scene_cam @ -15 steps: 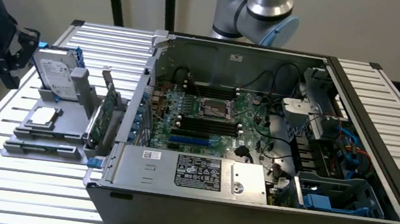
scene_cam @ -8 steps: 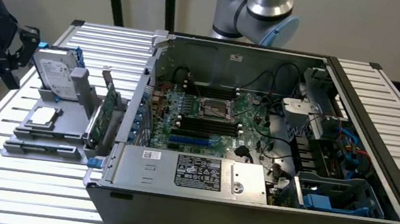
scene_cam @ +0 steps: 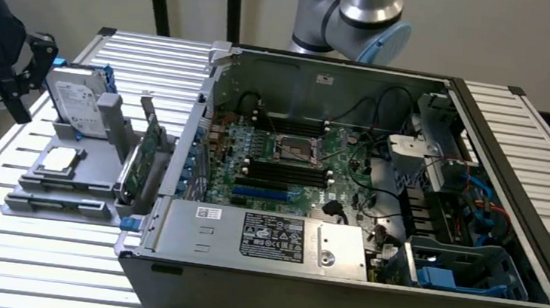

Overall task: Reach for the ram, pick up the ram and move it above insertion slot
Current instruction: 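Pick up the ram and move it above insertion slot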

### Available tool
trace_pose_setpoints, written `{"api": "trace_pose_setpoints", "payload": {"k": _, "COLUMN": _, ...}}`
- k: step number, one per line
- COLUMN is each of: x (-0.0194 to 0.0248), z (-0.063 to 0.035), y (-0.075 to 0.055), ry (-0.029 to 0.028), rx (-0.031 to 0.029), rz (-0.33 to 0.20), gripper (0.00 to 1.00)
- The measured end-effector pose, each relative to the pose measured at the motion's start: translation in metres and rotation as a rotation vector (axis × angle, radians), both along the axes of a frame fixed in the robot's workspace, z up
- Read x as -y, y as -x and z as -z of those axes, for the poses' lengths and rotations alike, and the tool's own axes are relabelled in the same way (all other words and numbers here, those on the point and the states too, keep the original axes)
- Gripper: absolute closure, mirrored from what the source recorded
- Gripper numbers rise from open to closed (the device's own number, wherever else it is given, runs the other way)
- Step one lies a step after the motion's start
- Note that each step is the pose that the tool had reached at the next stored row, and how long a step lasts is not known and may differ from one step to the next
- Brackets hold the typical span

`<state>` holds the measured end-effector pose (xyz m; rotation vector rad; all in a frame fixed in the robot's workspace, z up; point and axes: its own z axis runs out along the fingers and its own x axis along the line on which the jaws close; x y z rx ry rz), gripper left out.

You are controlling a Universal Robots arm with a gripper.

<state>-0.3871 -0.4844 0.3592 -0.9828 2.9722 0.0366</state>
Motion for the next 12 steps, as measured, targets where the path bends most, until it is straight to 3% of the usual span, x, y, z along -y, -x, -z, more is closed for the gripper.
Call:
{"api": "trace_pose_setpoints", "payload": {"k": 3, "x": 0.0000, "z": 0.0010, "y": 0.0000, "ry": 0.0000, "rx": 0.0026, "rz": -0.054, "gripper": 0.89}}
{"api": "trace_pose_setpoints", "payload": {"k": 12, "x": 0.0000, "z": 0.0071, "y": 0.0001, "ry": -0.0002, "rx": 0.0028, "rz": -0.218, "gripper": 0.89}}
